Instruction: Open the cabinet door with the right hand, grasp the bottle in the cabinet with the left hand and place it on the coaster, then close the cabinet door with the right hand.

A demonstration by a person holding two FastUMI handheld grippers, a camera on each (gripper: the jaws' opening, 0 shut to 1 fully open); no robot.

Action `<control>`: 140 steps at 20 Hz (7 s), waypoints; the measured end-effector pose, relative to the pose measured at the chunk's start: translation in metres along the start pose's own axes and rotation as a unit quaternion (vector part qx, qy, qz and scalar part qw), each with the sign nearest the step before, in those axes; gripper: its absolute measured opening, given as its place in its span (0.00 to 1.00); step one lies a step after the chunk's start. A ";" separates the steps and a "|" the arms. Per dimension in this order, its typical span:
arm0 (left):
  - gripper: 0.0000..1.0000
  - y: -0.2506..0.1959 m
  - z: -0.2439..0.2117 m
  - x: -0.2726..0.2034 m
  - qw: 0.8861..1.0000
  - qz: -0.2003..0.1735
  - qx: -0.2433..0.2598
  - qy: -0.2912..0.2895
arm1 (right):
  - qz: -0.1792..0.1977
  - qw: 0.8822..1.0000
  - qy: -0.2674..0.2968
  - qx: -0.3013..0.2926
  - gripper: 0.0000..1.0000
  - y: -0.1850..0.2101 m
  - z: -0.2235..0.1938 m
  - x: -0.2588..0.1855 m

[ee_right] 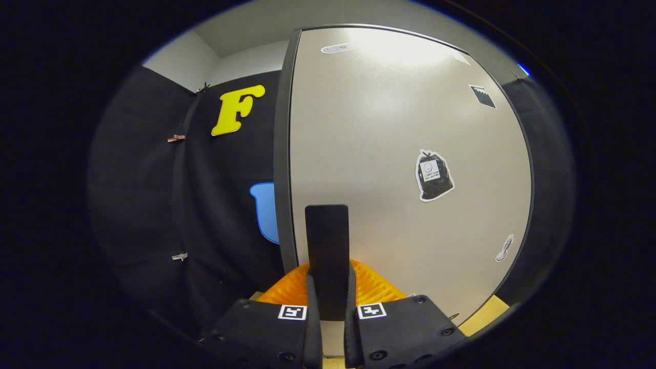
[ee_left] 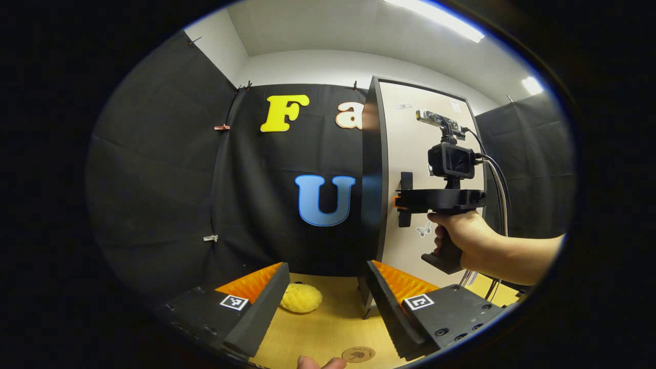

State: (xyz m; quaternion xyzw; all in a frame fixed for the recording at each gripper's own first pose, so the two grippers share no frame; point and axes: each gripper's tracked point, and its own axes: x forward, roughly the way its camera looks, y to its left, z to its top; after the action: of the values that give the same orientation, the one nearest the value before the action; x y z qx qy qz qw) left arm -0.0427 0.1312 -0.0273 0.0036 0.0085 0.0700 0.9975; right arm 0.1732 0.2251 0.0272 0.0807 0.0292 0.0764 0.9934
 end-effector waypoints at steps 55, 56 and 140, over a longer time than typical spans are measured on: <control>0.95 -0.233 0.011 0.074 0.987 -0.164 0.005 -0.002 | -0.052 0.997 0.003 0.053 0.18 -0.138 0.031 -0.156; 0.95 -0.237 0.010 0.079 0.986 -0.165 0.005 -0.001 | -0.058 0.997 0.001 0.056 0.18 -0.142 0.031 -0.157; 0.74 -0.109 -0.323 0.043 0.990 -0.132 -0.013 0.038 | -0.168 0.983 -0.031 -0.072 0.97 -0.127 0.070 -0.188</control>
State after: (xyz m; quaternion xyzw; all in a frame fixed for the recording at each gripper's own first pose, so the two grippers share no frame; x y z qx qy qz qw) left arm 0.0095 0.0310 -0.3520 -0.0137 0.0454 -0.0622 0.9969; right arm 0.0111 0.0613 0.0839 0.0049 0.0058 -0.0918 0.9957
